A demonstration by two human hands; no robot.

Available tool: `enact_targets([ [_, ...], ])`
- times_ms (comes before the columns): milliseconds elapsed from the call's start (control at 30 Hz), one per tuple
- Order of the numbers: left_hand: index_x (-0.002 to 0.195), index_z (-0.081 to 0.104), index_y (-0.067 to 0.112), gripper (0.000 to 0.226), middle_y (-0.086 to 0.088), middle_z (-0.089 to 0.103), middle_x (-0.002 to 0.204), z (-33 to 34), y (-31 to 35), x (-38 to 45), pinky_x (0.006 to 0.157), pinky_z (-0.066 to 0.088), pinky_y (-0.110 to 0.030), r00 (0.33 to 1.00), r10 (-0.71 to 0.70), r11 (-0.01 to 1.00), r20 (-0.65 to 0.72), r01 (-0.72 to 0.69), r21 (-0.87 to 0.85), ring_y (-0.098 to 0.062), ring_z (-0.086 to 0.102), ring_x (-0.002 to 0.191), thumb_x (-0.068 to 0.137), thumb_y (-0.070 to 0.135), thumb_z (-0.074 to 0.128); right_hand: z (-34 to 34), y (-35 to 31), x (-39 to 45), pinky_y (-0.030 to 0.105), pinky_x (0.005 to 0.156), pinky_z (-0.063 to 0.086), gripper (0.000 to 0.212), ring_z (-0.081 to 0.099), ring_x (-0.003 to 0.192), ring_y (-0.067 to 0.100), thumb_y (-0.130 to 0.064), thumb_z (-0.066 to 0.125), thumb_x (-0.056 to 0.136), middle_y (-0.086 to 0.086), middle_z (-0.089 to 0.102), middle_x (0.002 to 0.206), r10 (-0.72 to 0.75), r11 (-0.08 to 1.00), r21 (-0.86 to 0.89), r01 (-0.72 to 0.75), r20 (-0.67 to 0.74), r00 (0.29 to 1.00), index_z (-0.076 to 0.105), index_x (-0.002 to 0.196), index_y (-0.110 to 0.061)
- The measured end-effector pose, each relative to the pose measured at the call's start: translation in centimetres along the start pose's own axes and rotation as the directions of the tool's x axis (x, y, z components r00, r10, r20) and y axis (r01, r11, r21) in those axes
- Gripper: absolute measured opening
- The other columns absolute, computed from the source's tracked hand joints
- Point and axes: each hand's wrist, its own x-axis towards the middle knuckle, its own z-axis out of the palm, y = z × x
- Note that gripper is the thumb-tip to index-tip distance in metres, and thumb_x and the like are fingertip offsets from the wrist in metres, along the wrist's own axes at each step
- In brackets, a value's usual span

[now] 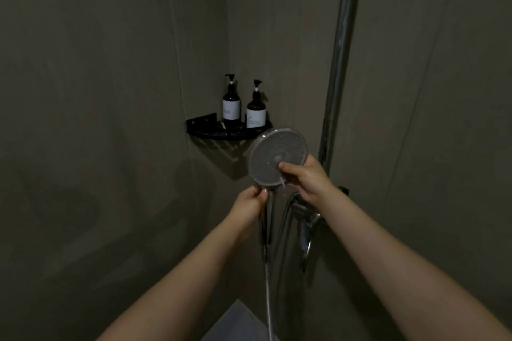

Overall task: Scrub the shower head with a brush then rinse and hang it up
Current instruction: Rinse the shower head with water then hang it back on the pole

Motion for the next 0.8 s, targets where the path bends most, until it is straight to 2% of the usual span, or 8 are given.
enact_targets([
  [67, 0.123, 0.054, -0.001, 0.031, -0.018, 0.059, 0.124, 0.8, 0.8, 0.8, 0.105, 0.042, -0.041, 0.994, 0.057, 0.998, -0.091, -0.058, -0.013, -0.031, 0.057, 0.114, 0.092, 0.001, 0.048, 0.6, -0.9, -0.2, 0.036, 0.069, 0.059, 0.044, 0.065, 0.090, 0.023, 0.010, 0.072, 0.067, 0.004, 0.068, 0.096, -0.105, 0.983, -0.162, 0.083, -0.132, 0.986, 0.057, 0.100, -0.015],
  [200, 0.123, 0.054, 0.005, 0.034, -0.005, 0.060, 0.108, 1.7, 2.5, 1.7, 0.071, 0.047, -0.007, 0.977, 0.179, 0.983, -0.115, -0.183, -0.027, -0.007, 0.059, 0.089, 0.089, 0.001, 0.053, 0.0, -3.0, -0.9, 0.034, 0.080, 0.054, 0.042, 0.062, 0.088, 0.019, 0.003, 0.077, 0.066, 0.000, 0.062, 0.093, -0.280, 0.891, -0.427, 0.154, -0.250, 0.927, 0.052, 0.092, -0.017],
  [300, 0.129, 0.047, 0.009, 0.039, -0.002, 0.060, 0.112, 1.7, 3.4, 2.4, 0.081, 0.045, -0.017, 0.983, 0.170, 0.983, -0.073, -0.175, -0.064, -0.010, 0.056, 0.101, 0.091, 0.006, 0.054, -0.8, -4.6, -1.1, 0.024, 0.073, 0.052, 0.042, 0.059, 0.082, 0.012, 0.003, 0.076, 0.068, -0.004, 0.060, 0.090, -0.353, 0.846, -0.496, 0.195, -0.246, 0.903, 0.051, 0.097, -0.015],
  [467, 0.121, 0.052, 0.005, 0.030, -0.011, 0.061, 0.111, 2.9, 3.8, 3.0, 0.070, 0.053, -0.030, 0.990, 0.100, 0.979, -0.094, -0.115, -0.170, -0.026, 0.061, 0.096, 0.091, 0.012, 0.054, -1.3, -4.6, -1.8, 0.035, 0.090, 0.050, 0.038, 0.058, 0.101, 0.020, 0.005, 0.063, 0.081, 0.007, 0.060, 0.109, -0.246, 0.850, -0.498, 0.173, -0.084, 0.966, 0.052, 0.113, -0.012],
  [533, 0.118, 0.054, 0.004, 0.028, -0.015, 0.061, 0.110, 3.1, 3.5, 3.3, 0.066, 0.055, -0.031, 0.988, 0.102, 0.979, -0.112, -0.119, -0.165, -0.028, 0.061, 0.094, 0.090, 0.010, 0.055, -1.8, -4.3, -2.2, 0.027, 0.086, 0.053, 0.039, 0.059, 0.102, 0.019, 0.000, 0.062, 0.084, 0.007, 0.060, 0.112, -0.254, 0.858, -0.479, 0.188, -0.077, 0.964, 0.051, 0.121, -0.008],
  [633, 0.111, 0.056, 0.007, 0.026, -0.016, 0.062, 0.111, 3.7, 3.4, 3.6, 0.069, 0.055, -0.035, 0.987, 0.124, 0.982, -0.104, -0.137, -0.130, -0.030, 0.062, 0.097, 0.086, 0.010, 0.062, -2.1, -3.9, -2.7, 0.013, 0.074, 0.053, 0.035, 0.061, 0.096, 0.015, -0.004, 0.062, 0.085, 0.004, 0.062, 0.107, -0.300, 0.855, -0.467, 0.224, -0.095, 0.949, 0.053, 0.119, -0.008],
  [733, 0.114, 0.055, 0.003, 0.037, -0.012, 0.062, 0.108, 4.1, 3.6, 3.5, 0.081, 0.056, -0.044, 0.972, 0.162, 0.984, -0.173, -0.172, -0.048, -0.029, 0.062, 0.100, 0.081, 0.013, 0.069, -2.2, -3.6, -2.8, 0.015, 0.074, 0.054, 0.030, 0.062, 0.089, 0.010, -0.004, 0.063, 0.085, 0.001, 0.062, 0.102, -0.297, 0.854, -0.469, 0.225, -0.084, 0.951, 0.053, 0.110, -0.016],
  [800, 0.106, 0.057, 0.004, 0.021, -0.010, 0.062, 0.099, 4.1, 3.6, 3.3, 0.074, 0.059, -0.041, 0.968, 0.200, 0.980, -0.152, -0.200, 0.015, -0.032, 0.064, 0.096, 0.088, 0.016, 0.059, -2.8, -3.8, -2.8, 0.013, 0.070, 0.055, 0.027, 0.062, 0.086, 0.007, -0.005, 0.063, 0.085, 0.000, 0.063, 0.099, -0.304, 0.869, -0.443, 0.220, -0.128, 0.944, 0.053, 0.108, -0.017],
])
